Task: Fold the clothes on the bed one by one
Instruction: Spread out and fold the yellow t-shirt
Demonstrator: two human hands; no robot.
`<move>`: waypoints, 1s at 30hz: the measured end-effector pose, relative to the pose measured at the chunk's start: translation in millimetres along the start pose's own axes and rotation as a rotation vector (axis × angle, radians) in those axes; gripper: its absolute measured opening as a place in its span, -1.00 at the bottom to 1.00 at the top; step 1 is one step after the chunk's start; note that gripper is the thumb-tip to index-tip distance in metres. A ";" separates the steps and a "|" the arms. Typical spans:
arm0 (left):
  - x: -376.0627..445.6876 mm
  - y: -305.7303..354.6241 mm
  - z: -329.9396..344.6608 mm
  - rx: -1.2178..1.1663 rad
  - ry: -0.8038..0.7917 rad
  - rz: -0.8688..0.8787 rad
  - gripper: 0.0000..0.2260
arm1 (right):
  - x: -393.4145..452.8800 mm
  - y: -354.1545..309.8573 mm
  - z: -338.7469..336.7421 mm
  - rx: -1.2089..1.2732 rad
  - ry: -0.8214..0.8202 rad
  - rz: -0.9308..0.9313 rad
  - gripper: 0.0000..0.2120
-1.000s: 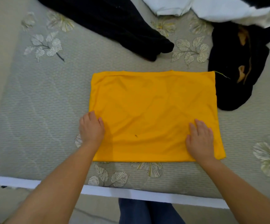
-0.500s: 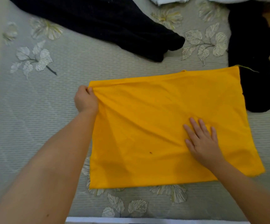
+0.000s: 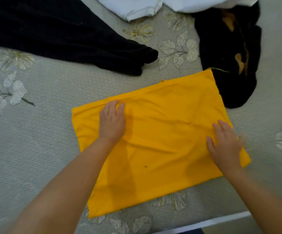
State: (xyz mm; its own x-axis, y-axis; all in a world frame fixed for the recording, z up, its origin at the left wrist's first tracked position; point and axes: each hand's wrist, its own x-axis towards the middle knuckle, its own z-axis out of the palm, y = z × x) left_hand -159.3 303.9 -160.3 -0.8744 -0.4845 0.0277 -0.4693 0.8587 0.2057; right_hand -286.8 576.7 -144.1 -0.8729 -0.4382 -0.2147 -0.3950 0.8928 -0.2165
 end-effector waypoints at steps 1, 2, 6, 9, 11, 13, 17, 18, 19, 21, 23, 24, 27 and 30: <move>7.4 17.3 -0.6 0.028 -0.028 0.142 -0.75 | -0.7 11.7 -4.5 0.016 -0.026 0.129 -0.57; 17.0 37.0 0.3 0.037 -0.059 0.272 -0.77 | -1.6 25.6 -9.6 0.051 -0.085 0.267 -0.52; 63.0 110.2 8.4 0.123 -0.194 0.608 -0.58 | -10.5 60.5 -16.1 0.149 -0.249 0.510 -0.51; 105.0 162.0 27.3 0.254 -0.416 0.647 -0.54 | -13.3 68.1 -8.7 0.085 -0.312 0.487 -0.56; 126.7 190.8 32.4 0.338 -0.463 0.676 -0.49 | -11.6 67.3 -4.2 0.081 -0.313 0.490 -0.65; 140.5 215.7 40.5 0.437 -0.478 0.754 -0.47 | -9.8 69.2 -1.4 0.091 -0.307 0.491 -0.74; 152.2 237.4 49.6 0.599 -0.545 0.883 -0.50 | -9.1 75.2 1.6 0.160 -0.337 0.418 -0.87; 155.1 237.8 49.6 0.621 -0.564 0.911 -0.54 | -9.5 78.5 -0.1 0.203 -0.334 0.385 -0.86; 158.6 236.1 48.4 0.639 -0.582 0.928 -0.59 | -10.5 81.8 -2.2 0.243 -0.321 0.350 -0.85; 167.0 227.9 41.6 0.710 -0.590 0.945 -0.68 | -12.4 87.2 -7.5 0.288 -0.286 0.272 -0.84; 175.2 219.8 33.2 0.814 -0.576 0.924 -0.73 | -15.2 87.2 -18.6 0.279 -0.264 0.190 -0.87; 178.2 215.7 27.3 0.835 -0.563 0.893 -0.73 | -16.3 84.8 -25.2 0.263 -0.250 0.142 -0.89; 183.3 199.6 9.9 0.717 -0.549 0.779 -0.72 | -25.1 75.3 -37.1 0.247 -0.047 0.063 -0.69; 175.7 172.2 -9.6 0.555 -0.573 0.797 -0.70 | -40.3 56.4 -40.5 0.322 0.120 0.014 -0.84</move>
State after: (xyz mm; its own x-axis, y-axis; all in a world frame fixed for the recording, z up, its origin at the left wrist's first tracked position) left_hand -392.6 365.0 -110.7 -0.8096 0.2609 -0.5259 0.3832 0.9135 -0.1368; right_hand -285.5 648.9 -109.0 -0.9126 -0.3937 -0.1101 -0.2889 0.8117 -0.5077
